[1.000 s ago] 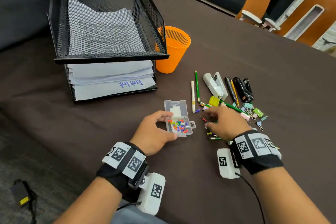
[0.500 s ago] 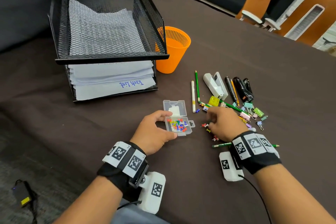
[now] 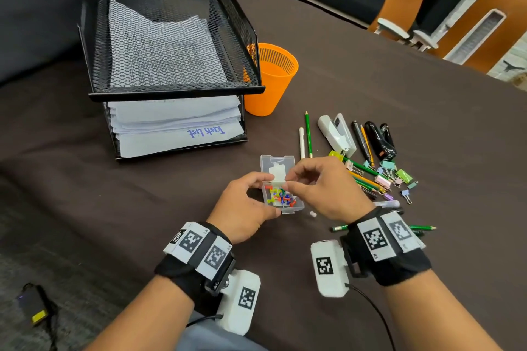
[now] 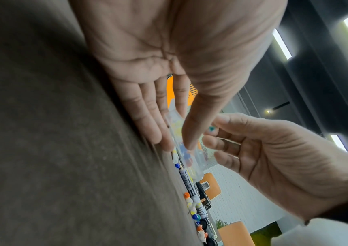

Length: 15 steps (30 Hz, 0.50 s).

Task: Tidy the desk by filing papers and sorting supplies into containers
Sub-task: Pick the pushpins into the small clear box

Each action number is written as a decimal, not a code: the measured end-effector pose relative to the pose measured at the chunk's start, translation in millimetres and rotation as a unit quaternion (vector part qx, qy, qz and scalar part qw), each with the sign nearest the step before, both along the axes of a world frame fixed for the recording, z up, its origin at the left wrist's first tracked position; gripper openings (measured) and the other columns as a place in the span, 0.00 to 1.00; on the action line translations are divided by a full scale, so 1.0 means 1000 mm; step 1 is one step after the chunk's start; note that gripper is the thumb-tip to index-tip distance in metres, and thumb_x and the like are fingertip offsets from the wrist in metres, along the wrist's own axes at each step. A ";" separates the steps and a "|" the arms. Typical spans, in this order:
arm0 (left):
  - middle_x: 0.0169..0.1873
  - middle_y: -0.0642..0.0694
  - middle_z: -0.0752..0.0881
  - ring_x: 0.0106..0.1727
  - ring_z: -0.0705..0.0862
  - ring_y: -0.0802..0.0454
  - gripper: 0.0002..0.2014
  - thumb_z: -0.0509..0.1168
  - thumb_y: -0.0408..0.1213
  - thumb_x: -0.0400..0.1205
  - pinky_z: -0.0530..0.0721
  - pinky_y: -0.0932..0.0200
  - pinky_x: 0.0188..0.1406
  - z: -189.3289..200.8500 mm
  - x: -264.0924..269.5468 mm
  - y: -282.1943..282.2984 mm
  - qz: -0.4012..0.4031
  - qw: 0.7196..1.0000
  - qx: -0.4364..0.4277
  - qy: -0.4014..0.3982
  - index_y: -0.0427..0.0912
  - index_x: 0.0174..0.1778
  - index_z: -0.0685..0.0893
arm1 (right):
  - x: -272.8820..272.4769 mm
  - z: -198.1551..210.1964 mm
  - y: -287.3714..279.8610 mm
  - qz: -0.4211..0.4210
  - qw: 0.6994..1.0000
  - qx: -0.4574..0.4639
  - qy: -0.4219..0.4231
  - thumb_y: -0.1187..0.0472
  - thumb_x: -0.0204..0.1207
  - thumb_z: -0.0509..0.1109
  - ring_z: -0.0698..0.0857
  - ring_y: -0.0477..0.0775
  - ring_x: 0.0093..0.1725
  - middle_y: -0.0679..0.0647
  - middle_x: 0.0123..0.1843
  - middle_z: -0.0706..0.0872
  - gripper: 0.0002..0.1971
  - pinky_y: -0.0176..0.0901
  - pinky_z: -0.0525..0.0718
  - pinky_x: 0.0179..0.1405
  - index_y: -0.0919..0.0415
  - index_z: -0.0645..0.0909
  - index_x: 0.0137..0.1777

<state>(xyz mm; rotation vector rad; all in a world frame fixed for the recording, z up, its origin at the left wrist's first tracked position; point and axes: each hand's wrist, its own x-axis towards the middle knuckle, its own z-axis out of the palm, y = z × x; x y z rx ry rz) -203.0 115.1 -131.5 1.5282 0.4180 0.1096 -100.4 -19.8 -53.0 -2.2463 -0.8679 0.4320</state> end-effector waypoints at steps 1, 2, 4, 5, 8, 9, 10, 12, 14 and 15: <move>0.58 0.53 0.85 0.41 0.91 0.43 0.30 0.81 0.26 0.67 0.87 0.56 0.43 0.000 0.000 0.000 0.001 1.000 -0.001 -0.003 0.62 0.54 0.82 | 0.002 0.000 -0.001 -0.005 1.000 0.001 -0.004 0.62 0.73 0.80 0.86 0.43 0.33 0.49 0.34 0.89 0.03 0.36 0.85 0.36 0.60 0.89 0.42; 0.58 0.53 0.85 0.40 0.91 0.43 0.30 0.81 0.26 0.67 0.87 0.55 0.43 0.000 0.001 0.001 0.002 1.000 -0.002 -0.004 0.62 0.54 0.82 | 0.005 0.001 -0.004 -0.017 1.000 0.005 -0.013 0.61 0.73 0.79 0.87 0.45 0.35 0.49 0.35 0.90 0.02 0.36 0.85 0.38 0.59 0.90 0.42; 0.57 0.53 0.85 0.43 0.91 0.37 0.29 0.81 0.27 0.65 0.89 0.48 0.48 -0.001 0.001 0.001 0.008 1.000 -0.003 -0.001 0.61 0.54 0.82 | 0.014 0.000 -0.013 -0.052 0.997 0.010 -0.048 0.62 0.74 0.78 0.86 0.44 0.34 0.47 0.34 0.89 0.01 0.34 0.83 0.39 0.58 0.90 0.41; 0.57 0.53 0.85 0.44 0.91 0.36 0.29 0.81 0.28 0.64 0.89 0.45 0.50 -0.001 0.001 0.001 0.010 1.000 -0.004 0.002 0.61 0.54 0.83 | 0.018 0.000 -0.019 -0.068 0.996 0.004 -0.066 0.63 0.74 0.77 0.84 0.41 0.32 0.46 0.33 0.88 0.02 0.31 0.80 0.37 0.57 0.90 0.40; 0.58 0.53 0.85 0.44 0.90 0.33 0.29 0.81 0.31 0.62 0.89 0.40 0.52 -0.001 0.001 0.002 0.020 1.000 -0.008 0.006 0.62 0.54 0.83 | 0.020 -0.008 -0.035 -0.049 0.992 -0.089 -0.076 0.63 0.73 0.78 0.83 0.39 0.34 0.42 0.34 0.87 0.05 0.33 0.80 0.39 0.51 0.88 0.39; 0.58 0.52 0.85 0.44 0.90 0.32 0.29 0.81 0.29 0.64 0.89 0.39 0.52 -0.002 0.001 0.003 0.022 1.000 -0.010 0.006 0.61 0.55 0.84 | 0.016 -0.013 -0.038 -0.017 0.986 -0.150 -0.065 0.61 0.72 0.78 0.84 0.41 0.37 0.42 0.37 0.88 0.05 0.36 0.81 0.43 0.49 0.87 0.40; 0.57 0.52 0.85 0.44 0.90 0.32 0.29 0.81 0.27 0.65 0.89 0.38 0.52 -0.003 0.002 0.003 0.025 1.000 -0.010 0.007 0.59 0.56 0.84 | 0.010 -0.018 -0.040 0.016 0.976 -0.208 -0.060 0.59 0.71 0.79 0.84 0.43 0.39 0.42 0.40 0.87 0.05 0.39 0.82 0.46 0.48 0.87 0.42; 0.57 0.53 0.86 0.44 0.90 0.31 0.29 0.81 0.25 0.66 0.89 0.37 0.51 -0.003 0.003 0.003 0.028 1.000 -0.011 0.008 0.57 0.57 0.84 | 0.002 -0.027 -0.043 0.055 0.959 -0.265 -0.083 0.56 0.70 0.78 0.82 0.45 0.42 0.42 0.43 0.82 0.05 0.41 0.82 0.49 0.47 0.86 0.45; 0.56 0.53 0.86 0.44 0.90 0.31 0.29 0.81 0.27 0.65 0.89 0.37 0.51 -0.003 0.003 0.003 0.030 0.999 -0.012 0.014 0.58 0.56 0.84 | -0.001 -0.028 -0.044 0.059 0.956 -0.266 -0.106 0.55 0.72 0.76 0.81 0.46 0.43 0.42 0.43 0.81 0.03 0.41 0.81 0.49 0.48 0.86 0.44; 0.56 0.54 0.86 0.44 0.90 0.32 0.29 0.81 0.28 0.64 0.89 0.37 0.50 -0.002 0.002 0.003 0.030 0.999 -0.010 0.017 0.58 0.56 0.84 | -0.002 -0.027 -0.044 0.060 0.956 -0.266 -0.107 0.55 0.73 0.75 0.82 0.47 0.43 0.43 0.42 0.82 0.01 0.42 0.81 0.48 0.48 0.86 0.43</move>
